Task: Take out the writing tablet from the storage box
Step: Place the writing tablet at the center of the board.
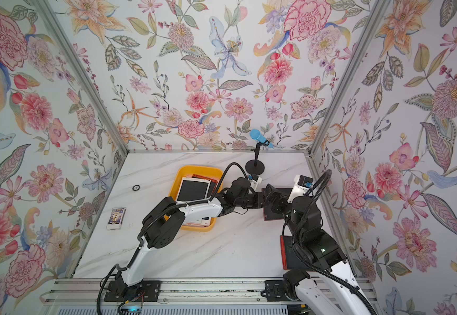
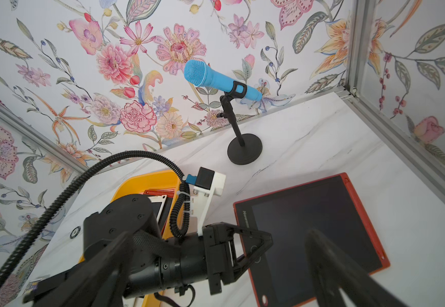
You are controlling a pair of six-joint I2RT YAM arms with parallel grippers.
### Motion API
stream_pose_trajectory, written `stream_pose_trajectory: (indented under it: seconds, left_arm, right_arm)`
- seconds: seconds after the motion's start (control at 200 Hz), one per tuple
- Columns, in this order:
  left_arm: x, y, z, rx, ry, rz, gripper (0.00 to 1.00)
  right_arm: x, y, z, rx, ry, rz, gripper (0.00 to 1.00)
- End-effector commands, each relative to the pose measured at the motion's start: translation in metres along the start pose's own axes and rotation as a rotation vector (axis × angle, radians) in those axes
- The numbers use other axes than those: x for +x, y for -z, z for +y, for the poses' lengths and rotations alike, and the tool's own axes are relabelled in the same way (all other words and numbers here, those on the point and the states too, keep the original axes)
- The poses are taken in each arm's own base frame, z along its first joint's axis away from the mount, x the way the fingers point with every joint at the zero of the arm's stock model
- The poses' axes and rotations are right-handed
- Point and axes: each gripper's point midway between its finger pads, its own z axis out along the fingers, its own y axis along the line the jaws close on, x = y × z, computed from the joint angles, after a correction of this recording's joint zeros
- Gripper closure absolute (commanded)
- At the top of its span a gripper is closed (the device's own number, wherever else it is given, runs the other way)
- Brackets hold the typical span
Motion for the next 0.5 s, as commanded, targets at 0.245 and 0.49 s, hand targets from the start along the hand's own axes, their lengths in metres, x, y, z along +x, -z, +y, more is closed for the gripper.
stream_pose_trajectory:
  seconds: [0.245, 0.49]
  left_arm:
    - [0.010, -0.055, 0.000, 0.091, 0.073, 0.065, 1.00]
    - [0.026, -0.089, 0.008, 0.128, 0.134, 0.112, 1.00]
  right_arm:
    - [-0.005, -0.007, 0.015, -0.060, 0.004, 0.001, 0.00]
    - [0.002, -0.023, 0.029, -0.118, 0.003, 0.015, 0.00]
